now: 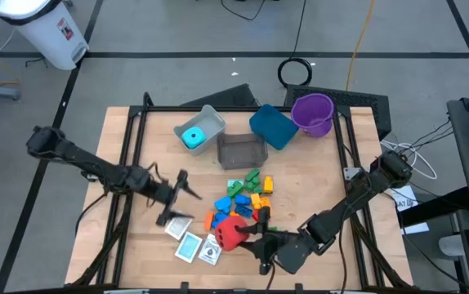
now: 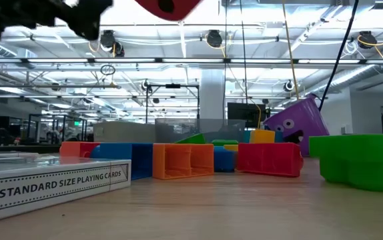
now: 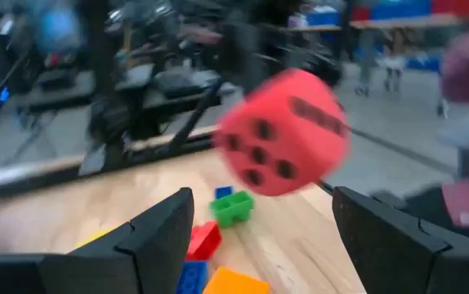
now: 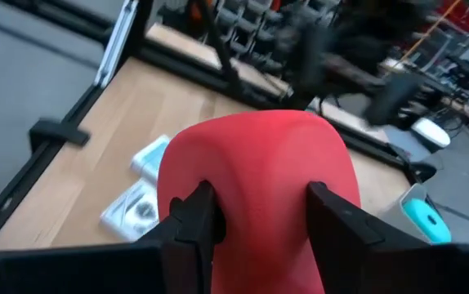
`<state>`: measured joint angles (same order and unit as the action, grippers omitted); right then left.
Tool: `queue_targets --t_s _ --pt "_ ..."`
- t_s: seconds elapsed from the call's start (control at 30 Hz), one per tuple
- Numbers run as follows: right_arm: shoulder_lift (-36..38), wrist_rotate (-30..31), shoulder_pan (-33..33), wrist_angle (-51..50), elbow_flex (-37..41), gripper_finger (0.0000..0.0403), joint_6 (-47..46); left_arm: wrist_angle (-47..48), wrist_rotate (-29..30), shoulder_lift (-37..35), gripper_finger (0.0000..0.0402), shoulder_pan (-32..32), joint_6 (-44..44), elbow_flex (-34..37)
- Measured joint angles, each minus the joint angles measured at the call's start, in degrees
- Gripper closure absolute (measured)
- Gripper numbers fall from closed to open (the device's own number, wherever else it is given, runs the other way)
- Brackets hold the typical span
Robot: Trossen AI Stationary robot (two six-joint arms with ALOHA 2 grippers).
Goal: Pick & Place Toys
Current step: Put the red die into the gray bin
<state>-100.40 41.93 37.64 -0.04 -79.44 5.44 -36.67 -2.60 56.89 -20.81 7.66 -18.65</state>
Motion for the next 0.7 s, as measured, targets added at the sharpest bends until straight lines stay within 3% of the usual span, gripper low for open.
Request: queue_targets --t_s 0.13,0.27,0.47,0.7 --pt "0.0 -0.1 -1.0 4.6 0.0 0.0279 3.1 -6.4 7.5 5.2 0.0105 -6.9 5.5 -0.3" --pt "0.0 -0.2 -2.0 8.1 0.0 0.0278 5.7 -11.5 13.2 10.9 0.0105 -10.3 3.9 -2.4" --pt "0.0 -0.2 -2.1 11.0 0.0 0.0278 7.6 -10.2 13.8 12.2 0.0105 -9.9 -6.8 -6.7" --pt "0.0 -0.2 -2.0 11.3 0.0 0.0278 8.0 -3.8 15.0 12.3 0.0089 -10.2 -2.7 -9.4"
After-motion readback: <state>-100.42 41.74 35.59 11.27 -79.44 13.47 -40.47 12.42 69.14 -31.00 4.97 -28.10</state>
